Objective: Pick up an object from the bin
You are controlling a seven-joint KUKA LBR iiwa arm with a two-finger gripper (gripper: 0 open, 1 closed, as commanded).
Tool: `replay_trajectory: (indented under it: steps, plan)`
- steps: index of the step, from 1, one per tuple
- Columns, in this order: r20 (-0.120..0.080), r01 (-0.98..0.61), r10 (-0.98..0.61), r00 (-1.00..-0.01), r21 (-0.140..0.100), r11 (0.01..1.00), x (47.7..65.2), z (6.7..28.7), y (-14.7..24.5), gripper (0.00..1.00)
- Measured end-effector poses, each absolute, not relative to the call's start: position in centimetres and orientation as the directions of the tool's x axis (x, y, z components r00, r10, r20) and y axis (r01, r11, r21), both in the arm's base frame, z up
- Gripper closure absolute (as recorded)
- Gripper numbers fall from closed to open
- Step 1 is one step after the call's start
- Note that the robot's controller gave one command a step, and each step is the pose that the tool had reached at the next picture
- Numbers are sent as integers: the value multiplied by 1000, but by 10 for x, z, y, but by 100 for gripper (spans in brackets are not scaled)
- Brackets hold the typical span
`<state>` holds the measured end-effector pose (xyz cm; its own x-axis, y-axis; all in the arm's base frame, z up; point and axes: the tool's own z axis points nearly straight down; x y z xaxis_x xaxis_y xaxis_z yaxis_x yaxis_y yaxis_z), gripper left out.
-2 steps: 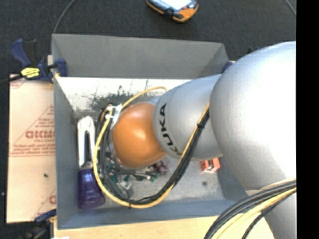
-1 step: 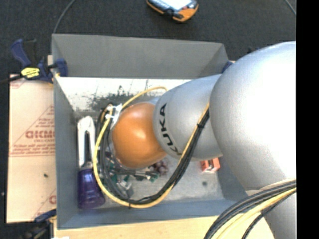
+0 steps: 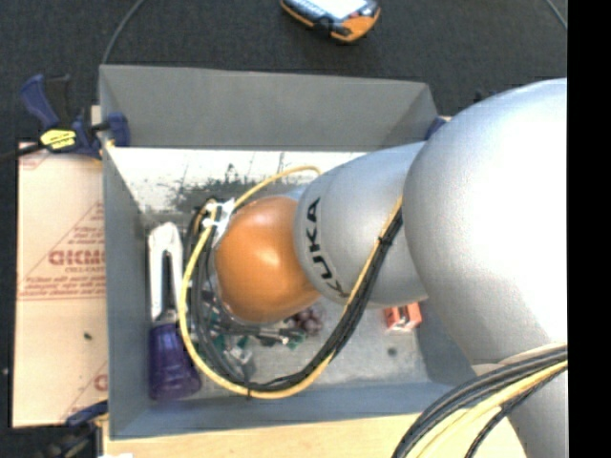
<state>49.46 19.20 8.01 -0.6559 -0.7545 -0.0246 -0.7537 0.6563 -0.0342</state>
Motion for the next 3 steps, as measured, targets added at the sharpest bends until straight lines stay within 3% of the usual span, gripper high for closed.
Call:
replay_trajectory:
  steps: [1,3]
  plan:
    - [-14,-757,-757,-653,-25,654,490,107,194,100]
    - [-21,-755,-755,-655,-28,656,492,169,194,100]
